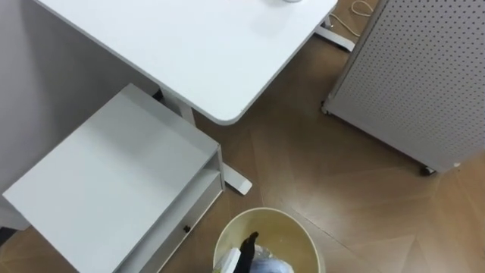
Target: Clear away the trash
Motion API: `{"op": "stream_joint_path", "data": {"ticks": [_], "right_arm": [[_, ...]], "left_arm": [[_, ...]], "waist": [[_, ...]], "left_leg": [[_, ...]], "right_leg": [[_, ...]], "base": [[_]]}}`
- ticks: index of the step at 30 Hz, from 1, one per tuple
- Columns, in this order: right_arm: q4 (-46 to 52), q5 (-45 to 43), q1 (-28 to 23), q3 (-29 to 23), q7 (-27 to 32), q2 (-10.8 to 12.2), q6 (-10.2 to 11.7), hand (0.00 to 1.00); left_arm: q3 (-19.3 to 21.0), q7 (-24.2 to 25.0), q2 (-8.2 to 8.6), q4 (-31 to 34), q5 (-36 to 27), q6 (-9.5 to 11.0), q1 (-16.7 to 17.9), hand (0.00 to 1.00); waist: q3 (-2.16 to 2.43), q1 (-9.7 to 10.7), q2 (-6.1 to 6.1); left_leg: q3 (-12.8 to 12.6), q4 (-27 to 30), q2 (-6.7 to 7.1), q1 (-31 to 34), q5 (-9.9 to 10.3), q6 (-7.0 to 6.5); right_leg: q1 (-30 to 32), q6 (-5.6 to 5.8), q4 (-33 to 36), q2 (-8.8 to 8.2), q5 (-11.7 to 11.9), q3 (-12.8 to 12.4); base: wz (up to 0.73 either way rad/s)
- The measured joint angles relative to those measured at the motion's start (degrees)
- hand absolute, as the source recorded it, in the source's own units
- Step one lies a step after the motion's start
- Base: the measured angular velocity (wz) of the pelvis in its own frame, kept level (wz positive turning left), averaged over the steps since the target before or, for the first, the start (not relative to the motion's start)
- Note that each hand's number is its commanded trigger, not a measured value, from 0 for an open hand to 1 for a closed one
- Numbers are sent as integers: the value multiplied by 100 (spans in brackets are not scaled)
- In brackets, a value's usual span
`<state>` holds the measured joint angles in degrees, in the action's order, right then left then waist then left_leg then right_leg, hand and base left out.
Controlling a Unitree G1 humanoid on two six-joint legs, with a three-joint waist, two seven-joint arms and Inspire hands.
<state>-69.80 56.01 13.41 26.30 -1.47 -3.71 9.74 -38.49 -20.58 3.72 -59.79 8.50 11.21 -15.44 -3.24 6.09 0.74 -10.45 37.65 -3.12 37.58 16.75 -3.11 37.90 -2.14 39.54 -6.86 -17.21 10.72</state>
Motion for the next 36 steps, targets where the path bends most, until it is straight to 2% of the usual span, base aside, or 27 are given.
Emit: {"op": "stream_joint_path", "data": {"ticks": [10, 14, 17, 25, 29, 31, 34, 36], "right_arm": [[15, -48, 1, -1, 0, -72, -41, 100], [10, -292, -3, -59, -2, -87, -41, 100], [-7, -514, 22, -127, -71, -103, -42, 100], [-267, -561, 38, -263, -159, -116, -59, 100], [-278, -535, -28, -527, -181, -129, -101, 100], [-260, -598, -57, -661, -187, -157, -100, 100], [-130, -660, -282, -764, -241, -308, -97, 100], [28, -688, -476, -964, -235, -394, -100, 100]], "left_arm": [[-7, -1, -86, -1, 10, -1, 54, 0], [6, -2, -190, 6, 209, -1, 152, 0], [18, 1, -288, 11, 369, -1, 159, 0], [215, 108, -333, 102, 587, 9, 146, 0], [337, 148, -486, 537, 745, 56, 167, 0], [527, 156, -556, 825, 795, 101, 214, 0], [716, 154, -717, 1457, 998, 218, 397, 0], [811, 135, -852, 1848, 1086, 310, 493, 0]], "waist": [[-2, -13, -21], [-2, -25, -60], [2, -32, -109], [-6, -50, -250], [-3, -58, -256], [-2, -51, -253], [9, -28, -267], [24, -5, -245]], "left_leg": [[-17, -31, -14, -21, -2, 3], [-18, -70, -6, -82, -1, 2], [-24, -96, -5, -120, -2, 3], [-42, -293, 14, -620, -14, 24], [-77, -426, 49, -946, -21, 33], [-139, -527, 74, -1119, -29, 24], [-185, -818, 109, -1503, -64, 14], [-211, -1122, 189, -1879, -129, 8]], "right_leg": [[-28, -2, -52, 7, 2, 13], [-91, 3, -79, -2, 7, 25], [-124, 3, -85, -2, 7, 24], [-595, 9, -265, 9, 4, 27], [-874, 37, -385, 1, 20, 3], [-1000, 62, -440, -6, 30, -43], [-1369, 135, -702, 26, 72, -88], [-1671, 190, -910, 16, 110, -141]], "base": [[0], [0], [0], [0], [-4], [-13], [-6], [-8]]}}
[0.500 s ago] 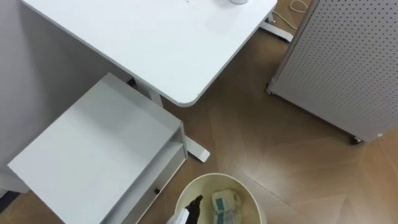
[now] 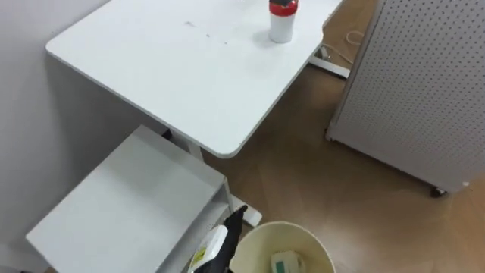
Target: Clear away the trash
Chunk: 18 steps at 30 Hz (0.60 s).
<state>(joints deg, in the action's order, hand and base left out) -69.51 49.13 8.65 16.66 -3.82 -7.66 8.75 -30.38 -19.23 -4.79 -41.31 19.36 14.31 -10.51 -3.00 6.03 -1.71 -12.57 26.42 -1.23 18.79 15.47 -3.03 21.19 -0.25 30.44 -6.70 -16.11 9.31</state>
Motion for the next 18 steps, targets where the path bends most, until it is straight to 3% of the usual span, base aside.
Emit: {"op": "stream_joint_path", "data": {"ticks": [4, 9, 14, 18], "right_arm": [[310, -47, -263, -111, 4, -74, 2, 100], [649, -346, -449, -258, 73, -50, -2, 100], [879, -510, -505, -338, 121, -58, 4, 100], [912, -687, -568, -427, 144, -90, 1, 100]], "left_arm": [[154, -55, -251, 556, 53, 74, 152, 0], [577, -233, -453, 1063, 162, 124, 495, 0], [630, -269, -564, 1607, 166, 125, 753, 0], [790, -377, -565, 1833, 153, 125, 880, 0]], "waist": [[61, -15, 94], [143, -41, 212], [167, -186, 220], [173, -180, 214]], "left_leg": [[-113, -229, 40, -354, -22, -4], [-323, -427, -27, -899, -21, -3], [-468, -694, -145, -1158, -22, 1], [-480, -822, -141, -1328, -25, 6]], "right_leg": [[-204, 37, -85, 9, 22, -159], [-681, 83, -474, 183, 165, -418], [-936, 61, -945, 316, 463, -267], [-1114, 91, -1124, 375, 578, -265]], "base": [[-25], [-38], [-30], [-5]]}}
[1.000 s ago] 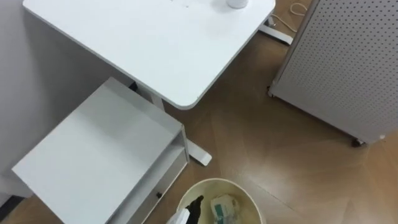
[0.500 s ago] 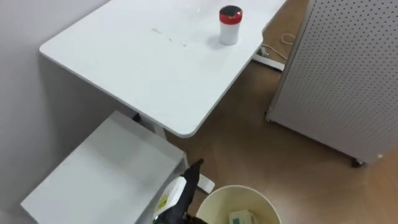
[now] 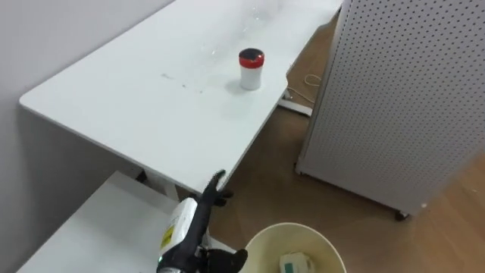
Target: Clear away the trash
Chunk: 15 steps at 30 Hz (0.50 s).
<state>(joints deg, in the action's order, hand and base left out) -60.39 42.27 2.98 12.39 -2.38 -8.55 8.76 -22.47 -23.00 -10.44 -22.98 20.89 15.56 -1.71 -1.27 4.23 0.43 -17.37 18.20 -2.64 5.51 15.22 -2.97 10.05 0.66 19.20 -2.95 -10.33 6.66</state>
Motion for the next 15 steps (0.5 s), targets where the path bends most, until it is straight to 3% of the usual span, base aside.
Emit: {"op": "stream_joint_path", "data": {"ticks": [5, 8, 12, 15], "right_arm": [[-2, -8, -3, -31, 37, -73, 0, 100], [-4, -90, -30, -64, 44, -74, 0, 100], [-4, -239, -85, -81, 40, -95, 0, 100], [7, -240, -131, -85, 37, -97, 0, 100]], "left_arm": [[215, -147, -40, 36, -3, 0, 2, 0], [278, -339, -114, 456, 4, 11, 9, 0], [498, -753, -109, 989, 2, 340, 13, 0], [496, -813, -117, 1058, -2, 383, 14, 0]], "waist": [[39, 1, -54], [43, -3, -61], [87, 24, -105], [89, 34, -103]], "left_leg": [[-34, -100, 2, -164, -6, -2], [-56, -119, 1, -226, -7, -2], [-119, -293, 12, -515, -25, 23], [-121, -351, 9, -639, -33, 38]], "right_leg": [[-172, 14, -163, 7, 116, 91], [-216, 14, -173, 13, 118, 83], [-446, 17, -292, 17, 128, 57], [-553, 18, -366, 26, 128, 73]], "base": [[-6], [-2], [-11], [-1]]}}
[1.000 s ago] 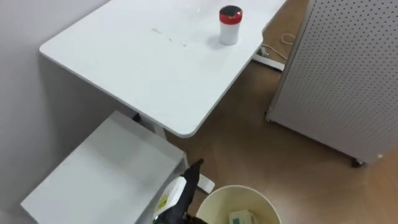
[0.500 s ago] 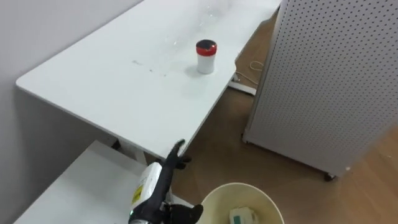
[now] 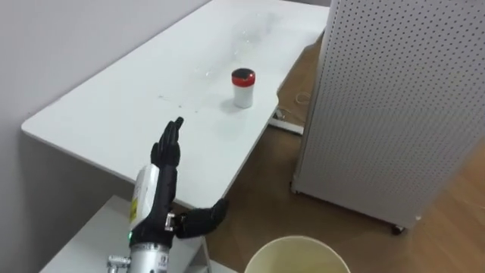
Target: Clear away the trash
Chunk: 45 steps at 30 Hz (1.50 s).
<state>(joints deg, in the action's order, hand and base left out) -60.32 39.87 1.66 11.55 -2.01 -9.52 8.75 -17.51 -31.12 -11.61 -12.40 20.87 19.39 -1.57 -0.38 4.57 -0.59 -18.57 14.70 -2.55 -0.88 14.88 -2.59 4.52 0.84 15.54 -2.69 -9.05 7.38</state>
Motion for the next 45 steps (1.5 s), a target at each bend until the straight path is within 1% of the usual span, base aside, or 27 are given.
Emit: {"op": "stream_joint_path", "data": {"ticks": [5, 7, 12, 16, 19, 20, 22, 24, 25, 26, 27, 28, 29, 30, 31, 32, 33, 34, 35, 36, 37, 38, 39, 40, 42, 43, 45], "right_arm": [[1, -21, -61, -148, -11, -9, 0, 100], [2, -33, -72, -167, -33, -6, 0, 100], [2, -291, -71, -220, -148, -6, 2, 100], [30, -528, -73, -229, -192, 5, 2, 100], [69, -560, -68, -227, -188, 8, 4, 100], [65, -556, -69, -210, -188, 17, 8, 100], [65, -544, -62, -169, -185, 32, 9, 100], [65, -550, -59, -142, -188, 68, 1, 100], [65, -552, -62, -120, -186, 68, -1, 100], [64, -576, -90, -80, -189, 60, -2, 100], [71, -576, -121, -82, -184, 59, -4, 100], [84, -586, -141, -83, -182, 60, -5, 100], [151, -675, -203, -70, -179, 60, -11, 100], [197, -690, -253, -66, -182, 47, -11, 100], [197, -686, -269, -70, -178, 39, -12, 100], [197, -671, -275, -96, -176, 26, -36, 100], [208, -666, -280, -100, -144, 15, -74, 100], [211, -656, -290, -105, -115, 2, -80, 100], [211, -653, -305, -130, -79, -31, -98, 100], [213, -653, -319, -143, -52, -46, -120, 100], [214, -653, -326, -143, -45, -49, -124, 100], [214, -654, -376, -141, -36, -18, -140, 100], [216, -653, -423, -135, -42, -8, -141, 100], [225, -653, -435, -138, -46, -15, -141, 100], [303, -647, -425, -151, -31, -19, -124, 100], [305, -647, -433, -150, -28, -7, -116, 100], [305, -630, -424, -152, 24, 1, -110, 100]], "left_arm": [[17, 9, -2, 14, -4, 0, -1, 0], [98, 34, 11, 123, -3, -1, 4, 0], [290, 63, 62, 478, 0, 12, 13, 0], [351, 125, 76, 482, -4, 12, 24, 0], [274, 179, 105, 482, -24, 18, 23, 0], [271, 200, 113, 483, -91, 21, 23, 0], [275, 202, 111, 481, -270, 28, 24, 0], [277, 200, 98, 444, -461, 25, 89, 0], [281, 205, 96, 425, -463, 24, 100, 0], [283, 226, 100, 407, -486, 25, 151, 0], [294, 271, 141, 391, -593, 25, 196, 0], [299, 283, 154, 362, -648, 25, 201, 0], [311, 299, 158, 290, -693, 24, 208, 0], [328, 300, 183, 255, -715, 26, 242, 0], [324, 301, 201, 212, -744, 33, 237, 0], [326, 291, 214, 167, -781, 44, 245, 0], [333, 274, 177, 158, -842, 51, 276, 0], [344, 272, 173, 159, -897, 56, 278, 0], [400, 265, 192, 160, -893, 69, 278, 0], [439, 264, 193, 160, -888, 81, 278, 0], [461, 267, 195, 159, -888, 97, 278, 0], [527, 273, 197, 150, -885, 115, 317, 0], [602, 274, 195, 144, -883, 117, 373, 0], [633, 271, 193, 143, -886, 117, 398, 0], [764, 271, 188, 147, -881, 117, 542, 0], [797, 281, 188, 147, -882, 117, 562, 0], [853, 277, 168, 159, -894, 120, 549, 0]], "waist": [[-8, 2, 15], [-16, -9, 34], [-3, -29, 67], [-5, -12, 69], [-15, -12, 87], [-21, -13, 97], [-38, -32, 124], [-71, -88, 198], [-86, -131, 223], [-89, -209, 209], [-97, -257, 132], [-103, -263, 108], [-115, -272, 98], [-132, -297, 119], [-132, -290, 120], [-134, -340, 129], [-115, -391, 164], [-111, -432, 169], [-96, -490, 146], [-46, -510, 91], [-30, -517, 71], [17, -588, 92], [36, -614, 136], [32, -638, 160], [9, -728, 211], [-7, -718, 242], [-38, -648, 331]], "left_leg": [[4, -5, -15, -71, -2, 4], [4, -13, -27, -68, -3, 6], [4, -26, -62, -71, -17, 31], [3, -24, -89, -71, -31, 54], [6, 69, -118, -72, -33, 60], [-4, 116, -138, -69, -31, 63], [-95, 303, -214, -18, 24, 148], [-200, 962, -395, 161, 106, 280], [-197, 1284, -474, 265, 113, 290], [-136, 1993, -675, 507, 112, 291], [-52, 2668, -889, 745, 74, 300], [65, 2958, -961, 863, 17, 291], [386, 3469, -1003, 1111, -204, 298], [772, 3616, -865, 1357, -217, 289], [890, 3522, -742, 1468, -141, 216], [995, 3231, -480, 1690, -100, 180], [1087, 2705, -222, 1908, -133, 231], [1119, 2354, -95, 2014, -182, 278], [1182, 1611, 44, 2155, -386, 332], [1282, 834, 163, 2226, -640, 307], [1336, 520, 202, 2233, -798, 282], [1404, 235, 268, 2165, -1186, 219], [1404, 161, 335, 2000, -1433, 102], [1386, 162, 356, 1955, -1501, 60], [1390, 339, 453, 1882, -1658, -134], [1378, 408, 488, 1860, -1607, -160], [1371, 515, 643, 1844, -1429, -237]], "right_leg": [[-128, -3, -95, 1, 2, 80], [-143, -9, -107, -3, 6, 167], [-169, -47, -190, -1, 40, 396], [-179, -62, -195, 24, 49, 399], [-218, -70, -171, 31, 44, 407], [-199, -87, -153, 38, 34, 406], [-128, -156, -31, 55, -21, 437], [-58, -275, 178, 84, -160, 584], [-51, -309, 242, 93, -209, 580], [-58, -416, 301, 186, -290, 458], [-73, -497, 365, 338, -331, 334], [-75, -523, 419, 407, -343, 254], [-93, -588, 537, 535, -400, 38], [-113, -678, 602, 586, -461, -106], [-111, -696, 623, 590, -481, -140], [-104, -724, 642, 599, -508, -289], [-103, -736, 641, 594, -518, -450], [-103, -748, 641, 592, -526, -489], [-104, -774, 654, 613, -555, -541], [-97, -743, 727, 668, -630, -610], [-74, -732, 788, 699, -698, -652], [-85, -712, 952, 705, -868, -823], [-177, -644, 992, 668, -984, -875], [-213, -620, 990, 625, -1029, -838], [-329, -517, 967, 448, -1183, -655], [-395, -501, 898, 394, -1199, -628], [-549, -435, 773, 228, -1294, -564]], "base": [[1], [0], [0], [0], [-2], [-10], [-20], [-40], [-56], [-69], [-66], [-61], [-50], [-43], [-45], [-61], [-72], [-74], [-57], [-51], [-52], [-54], [-55], [-54], [-54], [-13], [15]]}}
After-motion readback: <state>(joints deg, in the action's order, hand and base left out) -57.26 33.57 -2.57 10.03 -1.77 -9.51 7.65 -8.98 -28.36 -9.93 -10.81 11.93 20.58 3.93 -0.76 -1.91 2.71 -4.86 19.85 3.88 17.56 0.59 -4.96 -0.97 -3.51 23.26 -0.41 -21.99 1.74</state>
